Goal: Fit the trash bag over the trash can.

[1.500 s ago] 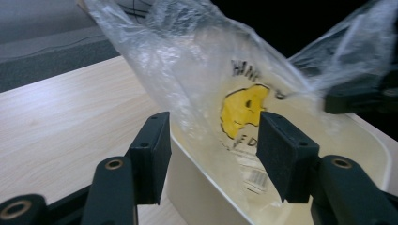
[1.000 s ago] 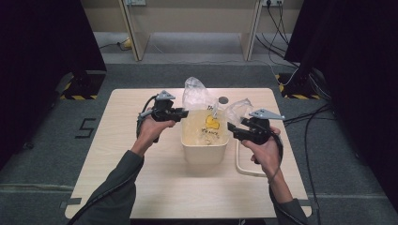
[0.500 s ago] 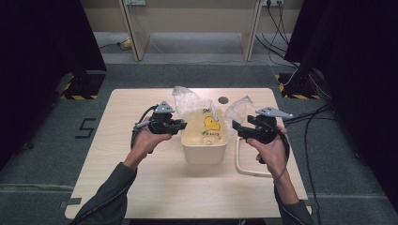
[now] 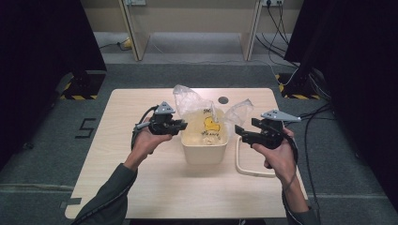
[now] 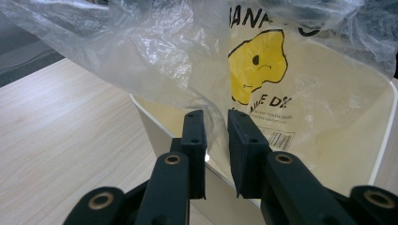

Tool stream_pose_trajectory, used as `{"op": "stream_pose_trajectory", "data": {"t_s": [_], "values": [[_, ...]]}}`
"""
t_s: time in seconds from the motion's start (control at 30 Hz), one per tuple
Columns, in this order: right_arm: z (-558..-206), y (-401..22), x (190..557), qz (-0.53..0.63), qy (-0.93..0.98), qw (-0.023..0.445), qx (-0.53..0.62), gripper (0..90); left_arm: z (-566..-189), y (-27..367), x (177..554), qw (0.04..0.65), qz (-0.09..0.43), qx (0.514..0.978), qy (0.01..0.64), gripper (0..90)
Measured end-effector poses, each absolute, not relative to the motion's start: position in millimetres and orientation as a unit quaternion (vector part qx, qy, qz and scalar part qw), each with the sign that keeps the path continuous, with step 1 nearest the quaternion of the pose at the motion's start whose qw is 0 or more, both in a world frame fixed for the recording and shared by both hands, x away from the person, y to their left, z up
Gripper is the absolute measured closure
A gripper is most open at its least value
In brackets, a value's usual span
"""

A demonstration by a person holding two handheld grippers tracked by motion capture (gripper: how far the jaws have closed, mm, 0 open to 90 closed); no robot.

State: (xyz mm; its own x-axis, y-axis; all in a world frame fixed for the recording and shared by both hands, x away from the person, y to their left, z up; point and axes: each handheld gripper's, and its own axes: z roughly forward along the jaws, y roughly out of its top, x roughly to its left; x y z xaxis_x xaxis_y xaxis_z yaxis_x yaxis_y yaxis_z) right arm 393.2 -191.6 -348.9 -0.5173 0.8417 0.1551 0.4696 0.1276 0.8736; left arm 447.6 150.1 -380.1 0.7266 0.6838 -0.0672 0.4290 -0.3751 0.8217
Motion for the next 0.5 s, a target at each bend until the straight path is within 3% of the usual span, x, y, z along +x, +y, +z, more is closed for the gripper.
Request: {"op": "stream_pose_trajectory", "data": {"t_s": [0.33, 0.5], "values": [[-334.8, -166.4, 403.9, 0.499, 0.730, 0.198, 0.424, 33.6, -379.6, 151.6, 446.2, 0.443, 0.141, 0.818, 0.338, 73.3], [-350.6, -159.4, 422.8, 0.497, 0.746, 0.182, 0.405, 63.1, -373.3, 161.9, 446.1, 0.444, 0.152, 0.812, 0.347, 55.2]]}}
